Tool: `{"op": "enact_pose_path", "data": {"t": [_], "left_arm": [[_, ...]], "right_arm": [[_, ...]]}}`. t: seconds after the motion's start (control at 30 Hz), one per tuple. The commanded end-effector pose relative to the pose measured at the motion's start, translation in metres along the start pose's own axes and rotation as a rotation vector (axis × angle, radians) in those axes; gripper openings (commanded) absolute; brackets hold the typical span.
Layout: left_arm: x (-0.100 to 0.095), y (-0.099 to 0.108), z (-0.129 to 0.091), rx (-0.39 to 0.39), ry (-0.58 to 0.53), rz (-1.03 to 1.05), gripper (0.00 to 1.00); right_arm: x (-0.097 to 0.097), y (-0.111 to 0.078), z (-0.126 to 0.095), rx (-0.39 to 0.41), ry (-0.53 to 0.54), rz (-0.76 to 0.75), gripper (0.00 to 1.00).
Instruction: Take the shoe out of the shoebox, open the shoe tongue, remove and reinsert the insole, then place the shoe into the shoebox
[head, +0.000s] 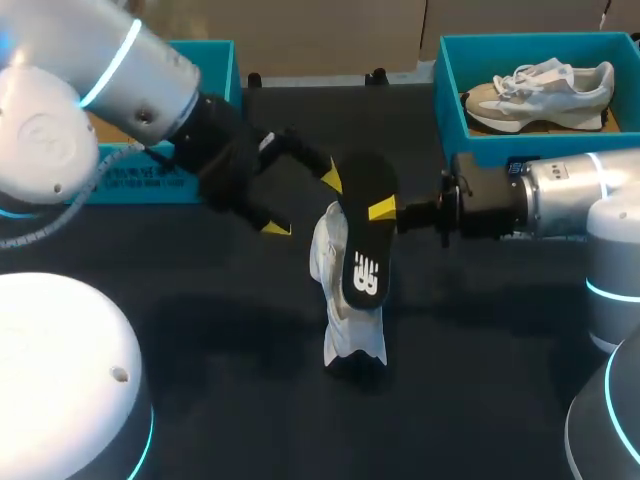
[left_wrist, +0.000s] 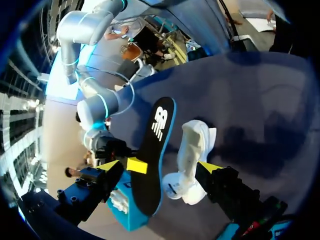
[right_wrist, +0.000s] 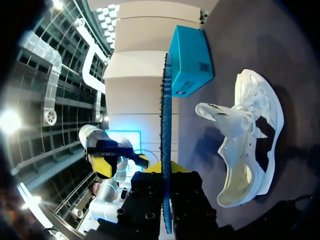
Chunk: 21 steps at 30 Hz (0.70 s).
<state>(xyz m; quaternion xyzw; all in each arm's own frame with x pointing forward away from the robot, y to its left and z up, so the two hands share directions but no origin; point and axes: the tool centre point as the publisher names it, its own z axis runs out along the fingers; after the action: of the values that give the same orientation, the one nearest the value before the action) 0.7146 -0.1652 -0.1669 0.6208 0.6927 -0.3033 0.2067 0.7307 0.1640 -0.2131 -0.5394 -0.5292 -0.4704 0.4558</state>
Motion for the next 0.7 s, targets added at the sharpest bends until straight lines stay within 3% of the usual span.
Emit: {"op": "enact_pose_path", "data": {"t": [0.03,0.57,0.7], "left_arm": [[-0.0062,0.0041,0.0,0.011,0.189,0.004,1.0],[-0.0062,0.0041,0.0,0.011,0.189,0.004,1.0],[-0.0124,0.0058,0.0017,-0.009,0.267,-0.03,1.0]], "right_arm": [[-0.001,-0.0029,0.0025,-0.003,-0.001,0.0,0.0],[-0.0013,-0.005,0.0038,0.016,-0.005,-0.003,0.0],[-0.0018,-0.0049,0.0038,0.018,-0.003,-0.007,0.0]]}}
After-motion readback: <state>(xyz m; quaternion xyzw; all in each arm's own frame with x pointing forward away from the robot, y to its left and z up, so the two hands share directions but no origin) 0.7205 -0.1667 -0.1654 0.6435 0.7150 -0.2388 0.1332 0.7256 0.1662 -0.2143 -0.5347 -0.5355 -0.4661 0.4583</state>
